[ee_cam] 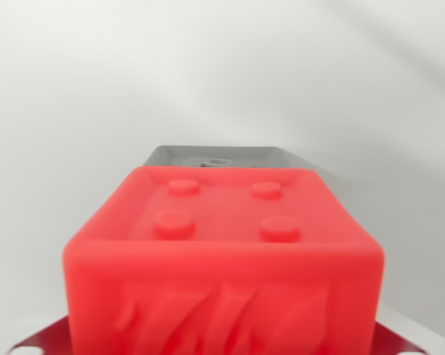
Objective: Destack cube
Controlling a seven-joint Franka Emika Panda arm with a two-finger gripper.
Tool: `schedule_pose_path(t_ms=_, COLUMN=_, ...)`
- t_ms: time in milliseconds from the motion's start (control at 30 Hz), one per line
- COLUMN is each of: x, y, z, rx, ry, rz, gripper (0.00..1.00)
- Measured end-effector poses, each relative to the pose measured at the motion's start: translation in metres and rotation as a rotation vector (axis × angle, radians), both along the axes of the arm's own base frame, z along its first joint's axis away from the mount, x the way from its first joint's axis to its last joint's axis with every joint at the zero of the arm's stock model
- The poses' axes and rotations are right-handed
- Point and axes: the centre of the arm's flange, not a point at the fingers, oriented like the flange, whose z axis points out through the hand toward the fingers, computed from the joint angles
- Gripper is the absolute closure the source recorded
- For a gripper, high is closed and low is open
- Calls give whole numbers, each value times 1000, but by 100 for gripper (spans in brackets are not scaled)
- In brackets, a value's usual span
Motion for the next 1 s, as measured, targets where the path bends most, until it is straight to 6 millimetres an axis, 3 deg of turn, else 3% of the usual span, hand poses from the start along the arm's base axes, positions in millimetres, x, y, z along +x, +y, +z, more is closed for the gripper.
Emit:
schedule_pose_path(t_ms=700, x=0, y=0, z=0, rx=0, ry=1, rz=0, gripper=100)
schedule_pose_path(t_ms=1000, x=1, y=0, z=10, rx=1, ry=-4, rz=-1, gripper=100)
